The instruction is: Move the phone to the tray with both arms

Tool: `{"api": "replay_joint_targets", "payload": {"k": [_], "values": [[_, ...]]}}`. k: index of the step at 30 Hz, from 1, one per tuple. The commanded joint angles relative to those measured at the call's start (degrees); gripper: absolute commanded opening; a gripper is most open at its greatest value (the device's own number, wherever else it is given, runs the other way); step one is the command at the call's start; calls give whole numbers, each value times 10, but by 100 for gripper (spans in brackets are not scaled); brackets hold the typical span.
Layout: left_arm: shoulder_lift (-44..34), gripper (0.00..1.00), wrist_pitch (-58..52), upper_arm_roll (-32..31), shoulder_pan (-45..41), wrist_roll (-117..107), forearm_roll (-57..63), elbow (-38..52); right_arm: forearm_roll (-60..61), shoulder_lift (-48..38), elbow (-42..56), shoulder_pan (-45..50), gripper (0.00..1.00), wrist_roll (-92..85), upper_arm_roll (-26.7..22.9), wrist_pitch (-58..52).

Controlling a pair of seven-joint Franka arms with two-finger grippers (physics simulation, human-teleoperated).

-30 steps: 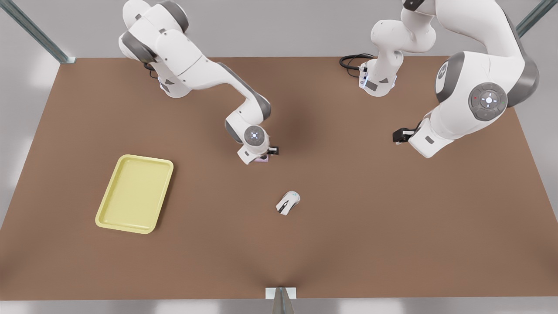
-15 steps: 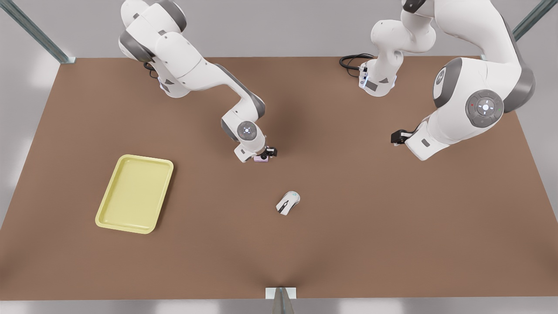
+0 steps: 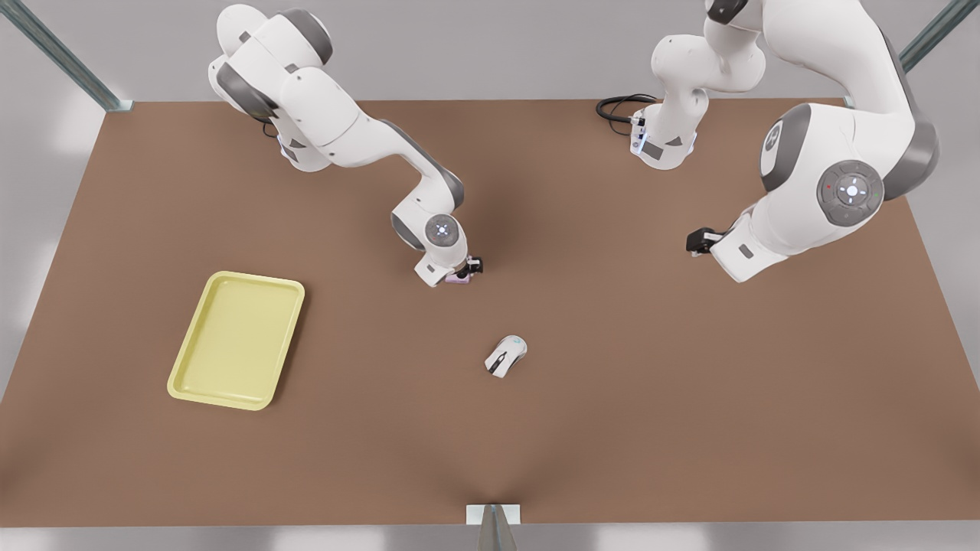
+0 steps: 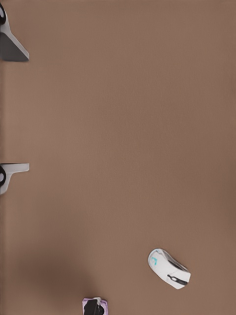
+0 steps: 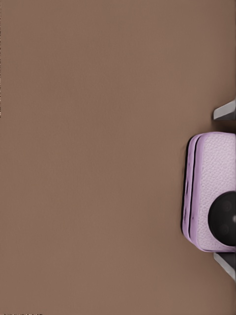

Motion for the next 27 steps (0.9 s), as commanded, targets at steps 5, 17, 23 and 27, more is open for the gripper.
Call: {"api": "replay_joint_targets", "payload": {"k": [5,17,23,27], "values": [[2,100,9,-1,0,15,1,3,0,-5,3,-3,80,-20,1,2],[7,100,33,-6,0,14,-10,6,5,-119,39,-263,80,-352,3,-203],[-17,100,-5,2,5,9,-3,12,5,-112,10,-526,80,-689,1,-228],[-12,100,-12,13,5,7,-5,12,0,-91,11,-524,100,-673,-1,-216]]}}
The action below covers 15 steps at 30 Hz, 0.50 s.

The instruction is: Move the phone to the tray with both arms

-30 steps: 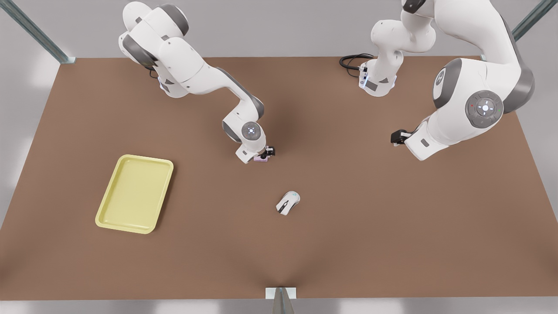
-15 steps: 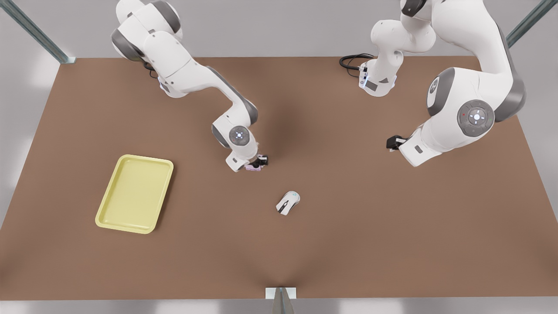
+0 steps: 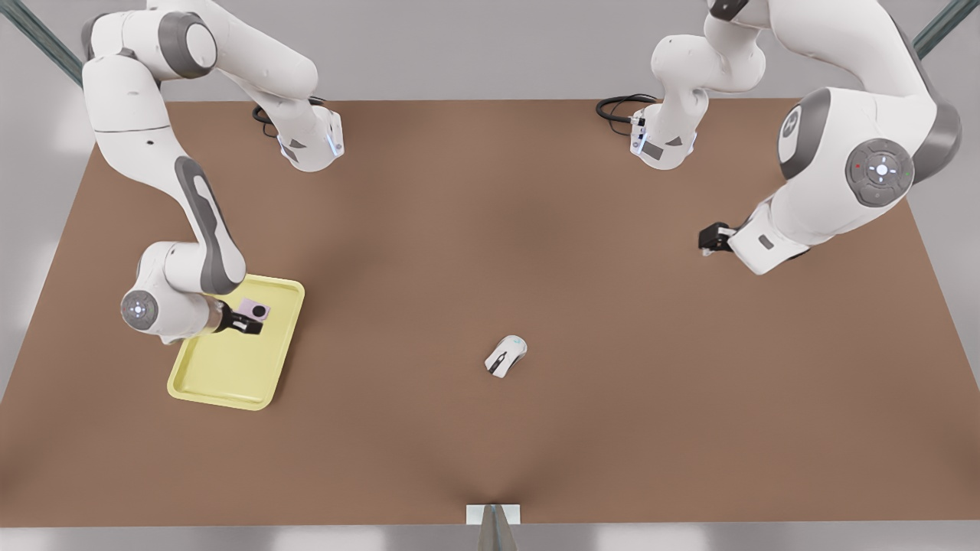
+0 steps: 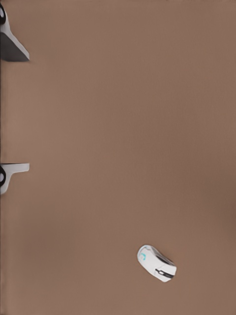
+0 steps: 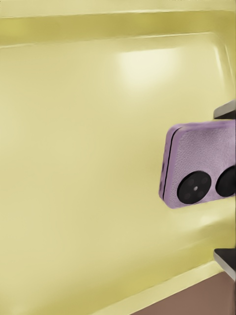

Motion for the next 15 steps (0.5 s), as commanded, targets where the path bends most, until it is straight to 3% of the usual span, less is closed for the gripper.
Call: {"api": "replay_joint_targets", "payload": {"k": [1,4,5,8,10,15], "values": [[1,100,-18,2,-1,-1,3,0,-11,2,14,2,100,-349,0,-17],[0,100,-19,2,-1,-1,3,1,-41,-24,76,15,100,-324,2,-88],[-2,100,-20,2,-1,-2,3,1,-37,-47,136,57,100,-313,-31,-181],[-3,100,-29,1,-1,-2,4,3,37,-199,148,141,100,-256,-98,-291],[-3,100,-34,0,-1,-2,4,3,17,-178,272,169,100,-205,-101,-422],[-2,100,-45,0,-1,-2,4,3,21,-133,317,170,100,-206,-103,-415]]}}
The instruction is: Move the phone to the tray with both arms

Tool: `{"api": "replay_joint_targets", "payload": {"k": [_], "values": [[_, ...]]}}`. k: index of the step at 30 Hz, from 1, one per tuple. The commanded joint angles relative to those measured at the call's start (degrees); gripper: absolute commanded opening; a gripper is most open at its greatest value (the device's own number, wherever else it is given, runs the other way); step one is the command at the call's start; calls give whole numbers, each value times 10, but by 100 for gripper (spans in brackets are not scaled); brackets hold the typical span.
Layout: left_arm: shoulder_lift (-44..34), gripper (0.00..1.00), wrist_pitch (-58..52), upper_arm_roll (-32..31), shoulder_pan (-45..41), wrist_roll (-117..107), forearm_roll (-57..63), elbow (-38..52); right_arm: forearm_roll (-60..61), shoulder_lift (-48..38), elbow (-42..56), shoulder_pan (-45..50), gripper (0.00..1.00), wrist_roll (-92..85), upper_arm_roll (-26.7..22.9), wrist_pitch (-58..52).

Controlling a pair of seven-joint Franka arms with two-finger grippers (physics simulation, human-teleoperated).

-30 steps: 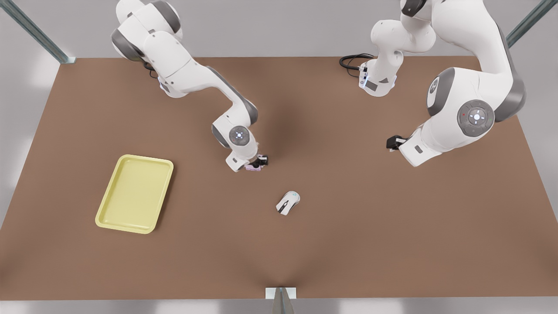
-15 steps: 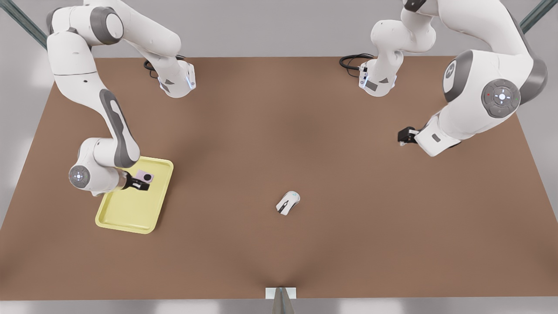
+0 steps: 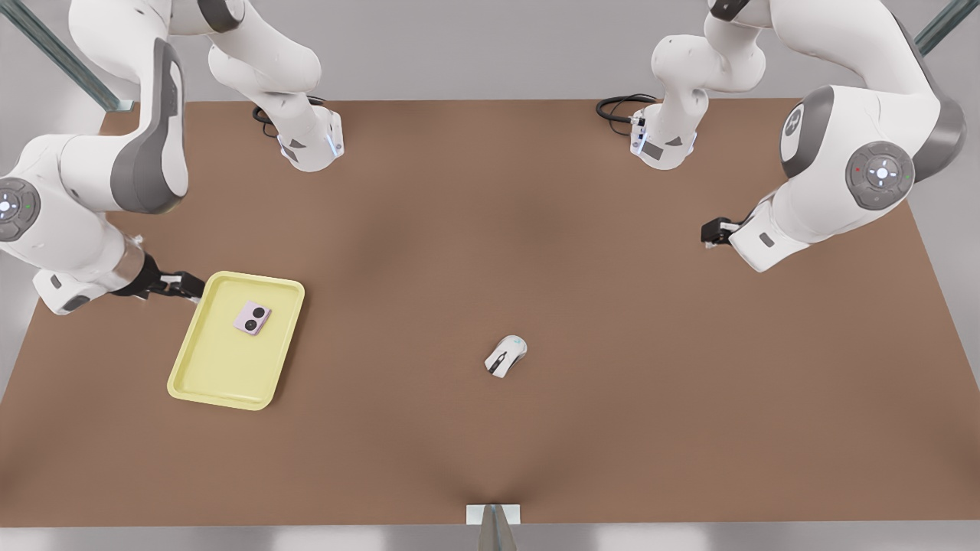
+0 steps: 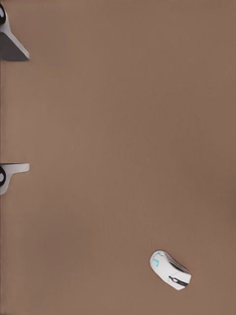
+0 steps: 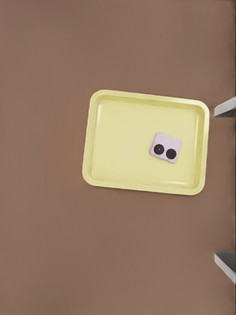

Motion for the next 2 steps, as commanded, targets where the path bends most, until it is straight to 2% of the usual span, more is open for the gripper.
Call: {"api": "replay_joint_targets", "payload": {"k": [1,2], "values": [[-1,100,-12,0,0,-1,1,0,3,12,16,7,100,-65,0,-87],[0,100,-12,0,0,-1,1,0,2,24,26,10,100,-65,0,-87]]}}
